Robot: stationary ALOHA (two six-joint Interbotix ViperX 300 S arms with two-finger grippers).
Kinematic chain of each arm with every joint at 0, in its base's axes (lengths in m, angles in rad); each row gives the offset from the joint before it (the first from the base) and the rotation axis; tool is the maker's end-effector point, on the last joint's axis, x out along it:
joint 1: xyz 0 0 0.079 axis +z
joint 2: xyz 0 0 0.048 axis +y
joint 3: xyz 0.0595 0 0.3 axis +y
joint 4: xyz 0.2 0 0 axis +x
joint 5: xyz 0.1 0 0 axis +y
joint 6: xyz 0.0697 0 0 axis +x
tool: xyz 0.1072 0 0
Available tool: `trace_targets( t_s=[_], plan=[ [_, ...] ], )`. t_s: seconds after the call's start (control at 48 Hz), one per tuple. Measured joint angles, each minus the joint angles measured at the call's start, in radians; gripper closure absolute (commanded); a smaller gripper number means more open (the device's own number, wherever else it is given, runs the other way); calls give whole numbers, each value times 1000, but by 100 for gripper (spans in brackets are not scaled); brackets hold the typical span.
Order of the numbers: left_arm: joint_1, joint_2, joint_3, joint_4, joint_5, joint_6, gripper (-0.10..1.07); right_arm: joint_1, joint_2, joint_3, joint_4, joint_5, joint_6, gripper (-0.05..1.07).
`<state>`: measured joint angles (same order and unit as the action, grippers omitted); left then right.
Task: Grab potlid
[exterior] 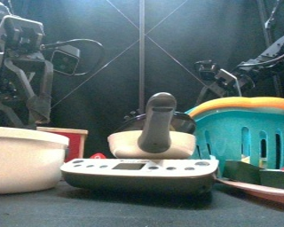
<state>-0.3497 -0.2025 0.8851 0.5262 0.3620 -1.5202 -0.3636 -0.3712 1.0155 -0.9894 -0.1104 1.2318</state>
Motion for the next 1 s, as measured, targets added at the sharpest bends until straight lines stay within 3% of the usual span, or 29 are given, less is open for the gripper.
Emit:
trace_targets(
  t_s=[0.188, 0.312, 0.521, 0.792, 1.0],
  plan=[
    [2, -9, -3, 23, 61, 0, 10, 0, 0, 0, 0, 0, 0, 3],
    [8, -43, -15, 100, 87, 0, 10, 2, 0, 2, -3, 0, -2, 3],
    [60, -80, -25, 310, 112, -2, 10, 3, 2, -8, -5, -2, -2, 3],
    [175, -83, -26, 597, 106, 0, 10, 18, -6, -29, -6, 0, 0, 3],
    [253, -86, -41, 893, -28, -12, 9, 64, -107, -20, -11, 0, -3, 3]
  ],
)
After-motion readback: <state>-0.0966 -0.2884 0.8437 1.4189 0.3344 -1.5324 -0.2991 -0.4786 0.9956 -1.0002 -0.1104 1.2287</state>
